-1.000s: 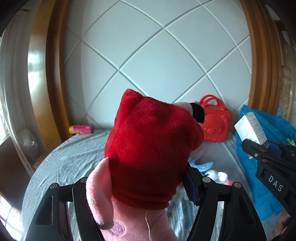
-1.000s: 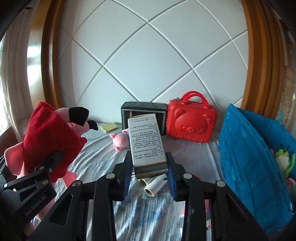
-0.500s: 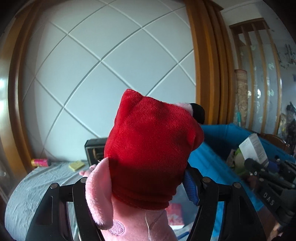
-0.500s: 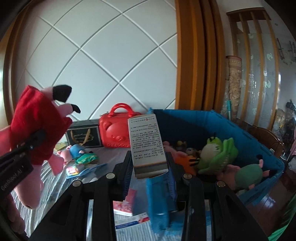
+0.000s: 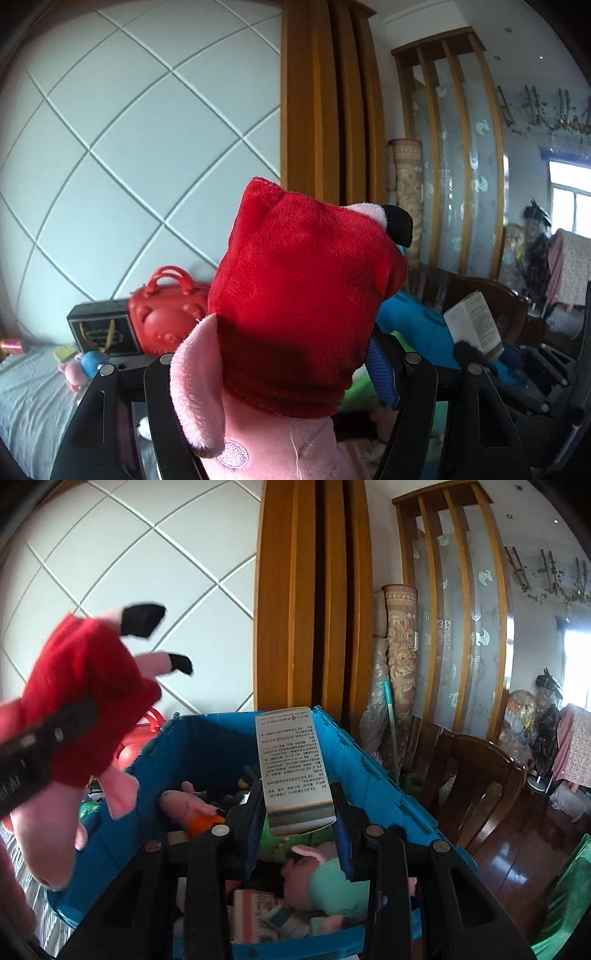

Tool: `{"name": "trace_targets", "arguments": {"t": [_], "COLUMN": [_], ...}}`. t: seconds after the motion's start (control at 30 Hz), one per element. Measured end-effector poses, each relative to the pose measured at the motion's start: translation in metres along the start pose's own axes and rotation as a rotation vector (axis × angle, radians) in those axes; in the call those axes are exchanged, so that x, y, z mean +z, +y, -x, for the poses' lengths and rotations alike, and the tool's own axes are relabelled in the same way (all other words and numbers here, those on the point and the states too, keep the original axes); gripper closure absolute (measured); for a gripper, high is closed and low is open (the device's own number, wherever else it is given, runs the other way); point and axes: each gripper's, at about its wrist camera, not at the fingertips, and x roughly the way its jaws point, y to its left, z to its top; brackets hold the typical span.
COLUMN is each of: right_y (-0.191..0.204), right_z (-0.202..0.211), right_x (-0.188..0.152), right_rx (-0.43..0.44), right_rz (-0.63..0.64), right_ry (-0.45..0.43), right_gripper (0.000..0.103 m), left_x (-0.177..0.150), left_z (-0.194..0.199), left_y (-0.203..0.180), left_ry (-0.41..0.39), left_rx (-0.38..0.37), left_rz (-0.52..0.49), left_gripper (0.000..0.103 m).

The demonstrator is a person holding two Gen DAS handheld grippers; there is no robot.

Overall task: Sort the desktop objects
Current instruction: 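Carry the red-dress pig plush and white box with both tools over the bin, then open both tools to drop the pig plush and box into the bin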

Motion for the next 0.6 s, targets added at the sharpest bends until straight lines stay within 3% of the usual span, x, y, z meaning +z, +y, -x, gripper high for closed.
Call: {"name": "trace_targets", "arguments": {"t": [0.27, 0.37, 0.43, 0.6], "right_y": [-0.030, -0.029, -0.027, -0.025], "right_z": [-0.035, -0.045, -0.051, -0.066], "right_x": [-0.015, -0.021, -0.023, -0.026], "right_rx": [0.038, 0.059, 0.073, 0.094], "right_rz": [-0.015, -0.016, -0.013, -0.016], "right_ry": [0.053, 0.066, 0.071, 0.073], "right_gripper": [0.070, 0.070, 0.070, 0.070], "left_x": [-0.036, -0.041, -0.039, -0.039], "left_z": [-0.058, -0.068, -0.068, -0.078], "left_y": [-0.042, -0.040, -0.032, -0.015], "left_ry": [0.160, 0.191, 0.187, 0.257], "left_rx": [0.046, 0.069, 0.067, 0.051], "left_rz": [-0.040, -0.028, 0.001, 0.072], "left_gripper": [0.032, 0.031, 0.024, 0.022]}}
